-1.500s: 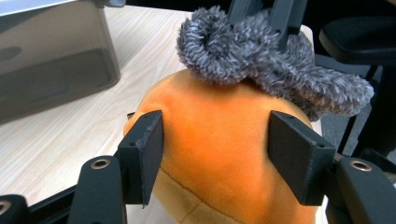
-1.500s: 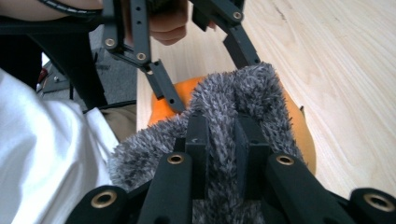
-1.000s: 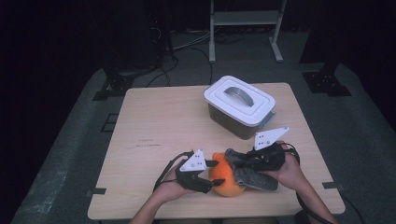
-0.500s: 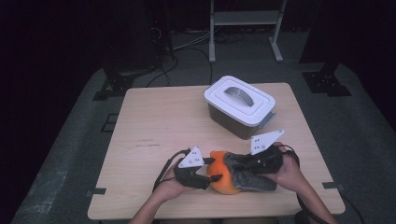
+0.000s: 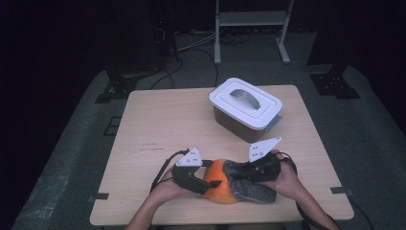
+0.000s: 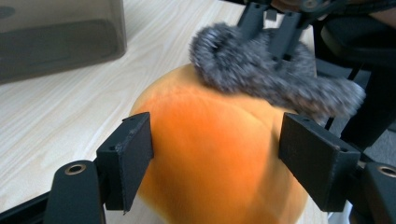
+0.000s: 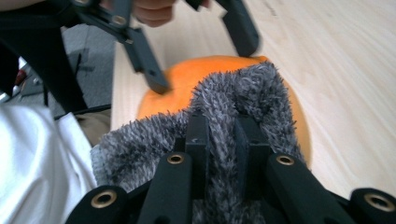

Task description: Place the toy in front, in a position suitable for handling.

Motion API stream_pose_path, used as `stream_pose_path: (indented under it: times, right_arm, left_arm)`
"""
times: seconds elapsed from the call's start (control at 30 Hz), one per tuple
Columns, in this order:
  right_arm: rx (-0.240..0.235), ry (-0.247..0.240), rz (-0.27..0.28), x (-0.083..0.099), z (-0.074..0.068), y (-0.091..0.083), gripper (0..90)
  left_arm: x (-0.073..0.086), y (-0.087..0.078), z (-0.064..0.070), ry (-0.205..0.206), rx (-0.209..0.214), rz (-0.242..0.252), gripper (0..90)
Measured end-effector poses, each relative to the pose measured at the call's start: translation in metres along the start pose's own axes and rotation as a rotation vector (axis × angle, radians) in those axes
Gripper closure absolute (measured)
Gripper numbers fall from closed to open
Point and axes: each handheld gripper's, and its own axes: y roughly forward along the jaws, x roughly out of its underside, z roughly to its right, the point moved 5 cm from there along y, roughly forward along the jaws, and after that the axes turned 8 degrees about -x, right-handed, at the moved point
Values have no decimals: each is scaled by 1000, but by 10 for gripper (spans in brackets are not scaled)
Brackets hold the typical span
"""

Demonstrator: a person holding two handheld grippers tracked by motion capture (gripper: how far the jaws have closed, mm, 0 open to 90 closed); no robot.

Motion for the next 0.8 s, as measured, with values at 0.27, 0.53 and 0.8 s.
stream_pose_path:
  times: [0.27, 0.53, 0.8]
  right_arm:
    - [14, 3, -17, 5, 5, -10, 772]
    - [18, 32, -18, 10, 9, -3, 769]
    - [-59, 14, -21, 8, -1, 6, 770]
  left_arm:
    - [16, -1, -7, 46, -2, -50, 307]
    - [11, -5, -10, 11, 14, -47, 202]
    - [10, 1, -4, 21, 26, -55, 231]
